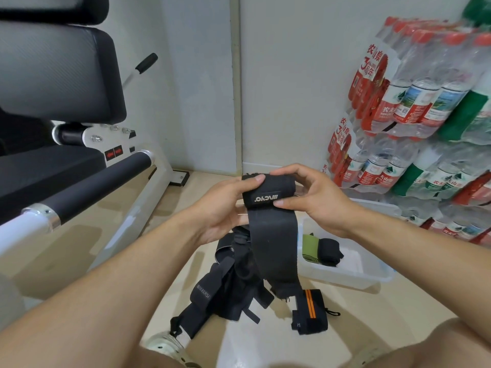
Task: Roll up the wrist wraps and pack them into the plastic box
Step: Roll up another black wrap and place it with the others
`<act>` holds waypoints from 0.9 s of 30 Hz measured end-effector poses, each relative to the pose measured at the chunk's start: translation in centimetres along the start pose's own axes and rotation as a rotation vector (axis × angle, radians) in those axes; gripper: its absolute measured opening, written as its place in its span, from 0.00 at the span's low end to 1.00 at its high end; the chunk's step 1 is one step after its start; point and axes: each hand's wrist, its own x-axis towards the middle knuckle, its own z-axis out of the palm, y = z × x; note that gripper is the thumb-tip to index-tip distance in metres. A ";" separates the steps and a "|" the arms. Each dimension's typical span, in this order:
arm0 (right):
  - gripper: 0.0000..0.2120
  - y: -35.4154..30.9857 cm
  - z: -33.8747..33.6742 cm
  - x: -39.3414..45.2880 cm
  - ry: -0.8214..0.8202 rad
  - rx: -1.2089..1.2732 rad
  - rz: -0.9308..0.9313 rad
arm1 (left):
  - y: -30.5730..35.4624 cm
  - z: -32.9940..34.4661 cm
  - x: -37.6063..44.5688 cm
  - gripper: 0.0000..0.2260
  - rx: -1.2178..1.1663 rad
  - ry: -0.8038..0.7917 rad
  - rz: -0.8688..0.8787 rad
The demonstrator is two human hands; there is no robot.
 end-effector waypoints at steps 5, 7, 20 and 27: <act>0.28 -0.1 -0.2 0.2 -0.036 0.056 0.057 | 0.2 -0.1 0.4 0.12 -0.027 0.058 0.076; 0.31 -0.3 -0.2 0.1 -0.064 0.094 0.106 | 0.3 -0.3 0.4 0.15 -0.015 0.070 0.112; 0.19 0.0 0.2 0.0 -0.139 0.127 0.266 | -0.3 -0.7 0.5 0.27 0.109 0.066 0.225; 0.24 0.0 0.0 0.3 -0.024 0.147 0.132 | -0.3 -0.6 0.2 0.24 0.044 0.008 0.108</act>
